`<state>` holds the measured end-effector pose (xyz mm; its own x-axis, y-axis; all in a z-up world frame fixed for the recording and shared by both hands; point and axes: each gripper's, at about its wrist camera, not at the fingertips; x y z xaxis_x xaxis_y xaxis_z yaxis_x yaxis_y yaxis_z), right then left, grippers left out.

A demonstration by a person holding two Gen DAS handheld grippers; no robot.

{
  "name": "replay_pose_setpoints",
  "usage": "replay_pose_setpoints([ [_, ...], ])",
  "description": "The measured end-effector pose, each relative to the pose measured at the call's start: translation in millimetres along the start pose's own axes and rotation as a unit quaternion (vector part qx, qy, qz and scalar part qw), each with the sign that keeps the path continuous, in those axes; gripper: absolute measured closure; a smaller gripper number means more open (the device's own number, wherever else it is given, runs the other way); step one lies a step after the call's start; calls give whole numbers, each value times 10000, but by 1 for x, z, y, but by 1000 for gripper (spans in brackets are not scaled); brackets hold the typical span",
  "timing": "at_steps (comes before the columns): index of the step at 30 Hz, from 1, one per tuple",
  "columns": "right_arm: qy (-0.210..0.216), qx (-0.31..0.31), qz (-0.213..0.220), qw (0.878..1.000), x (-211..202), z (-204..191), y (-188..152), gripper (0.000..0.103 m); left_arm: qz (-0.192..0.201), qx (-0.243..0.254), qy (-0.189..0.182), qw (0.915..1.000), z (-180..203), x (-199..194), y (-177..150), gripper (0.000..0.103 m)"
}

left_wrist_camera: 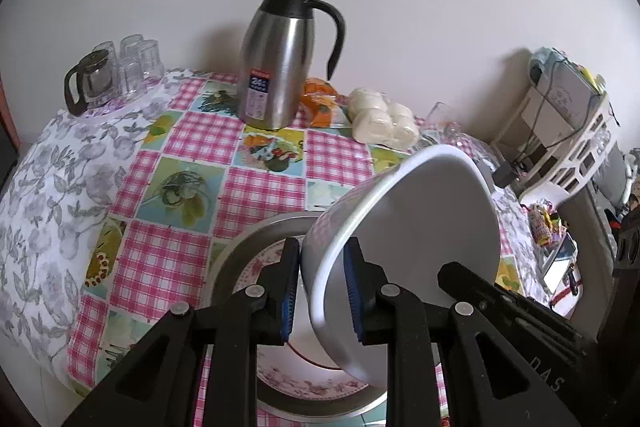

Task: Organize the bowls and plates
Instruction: 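Lift the square bowl with both grippers and carry it over the tray, then lower the square bowl into the red-rimmed bowl with both grippers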

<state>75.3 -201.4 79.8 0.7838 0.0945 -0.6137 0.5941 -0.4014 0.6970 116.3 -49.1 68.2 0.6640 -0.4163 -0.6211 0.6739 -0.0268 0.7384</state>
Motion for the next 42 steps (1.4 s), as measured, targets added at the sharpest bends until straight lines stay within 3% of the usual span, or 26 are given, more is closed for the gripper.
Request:
replay_pose_setpoints([
  [8, -2, 78, 131, 9999, -18, 8, 7, 90, -133, 68, -122, 9998, 9, 5, -4, 80],
  [24, -167, 379, -741, 9964, 32, 27, -19, 88, -846, -198, 69, 9962, -6, 43, -19, 80],
  [42, -352, 297, -1163, 9921, 54, 25, -29, 87, -1322, -276, 214, 9906, -15, 65, -29, 79],
])
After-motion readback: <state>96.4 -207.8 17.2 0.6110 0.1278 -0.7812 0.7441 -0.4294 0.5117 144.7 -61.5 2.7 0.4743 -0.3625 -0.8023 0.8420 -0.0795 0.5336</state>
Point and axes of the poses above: each gripper's, at about its wrist camera, not at the fingertips, and x roughly the way its jaws point, z to its right, y to its top, and after that the axes turned 9 degrees about z, right-handed
